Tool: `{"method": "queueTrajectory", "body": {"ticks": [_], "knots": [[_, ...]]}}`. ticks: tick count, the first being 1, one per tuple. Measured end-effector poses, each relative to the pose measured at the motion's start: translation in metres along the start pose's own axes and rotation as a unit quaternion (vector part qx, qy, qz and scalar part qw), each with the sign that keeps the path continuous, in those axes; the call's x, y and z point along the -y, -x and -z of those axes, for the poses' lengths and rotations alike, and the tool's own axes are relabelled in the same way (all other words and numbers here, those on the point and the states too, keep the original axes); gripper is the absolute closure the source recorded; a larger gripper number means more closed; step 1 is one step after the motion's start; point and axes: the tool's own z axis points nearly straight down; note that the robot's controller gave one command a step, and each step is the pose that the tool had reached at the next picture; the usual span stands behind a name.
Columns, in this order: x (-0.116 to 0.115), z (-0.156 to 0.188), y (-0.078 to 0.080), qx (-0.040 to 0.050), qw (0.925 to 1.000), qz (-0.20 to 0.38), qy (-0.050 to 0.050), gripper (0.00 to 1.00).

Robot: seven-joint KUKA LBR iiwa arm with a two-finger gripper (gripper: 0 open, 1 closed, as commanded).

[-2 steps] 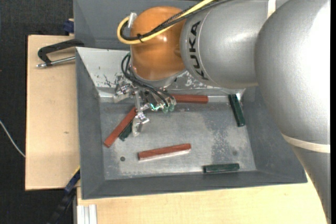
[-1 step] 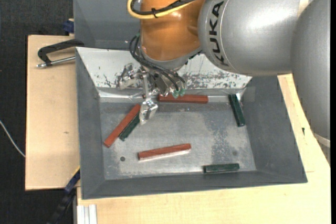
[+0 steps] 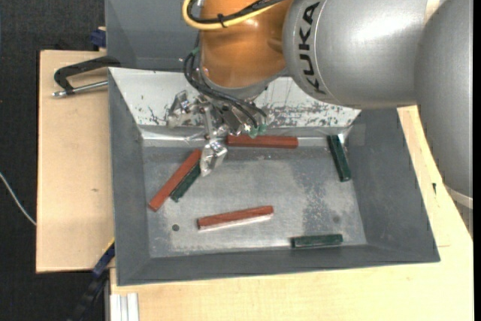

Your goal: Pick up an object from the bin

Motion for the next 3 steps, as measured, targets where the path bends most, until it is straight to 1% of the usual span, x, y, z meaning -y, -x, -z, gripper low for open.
{"method": "queueTrajectory", "body": {"ticks": [1, 2, 3], "knots": [[-0.008, -0.066, -0.012, -0.0066, 0.9947, 0.103, 0.002, 0.0], [-0.02, -0.121, -0.018, -0.0045, 0.999, 0.044, 0.002, 1.0], [-0.02, -0.121, -0.018, -0.004, 0.999, 0.044, 0.002, 1.0]]}}
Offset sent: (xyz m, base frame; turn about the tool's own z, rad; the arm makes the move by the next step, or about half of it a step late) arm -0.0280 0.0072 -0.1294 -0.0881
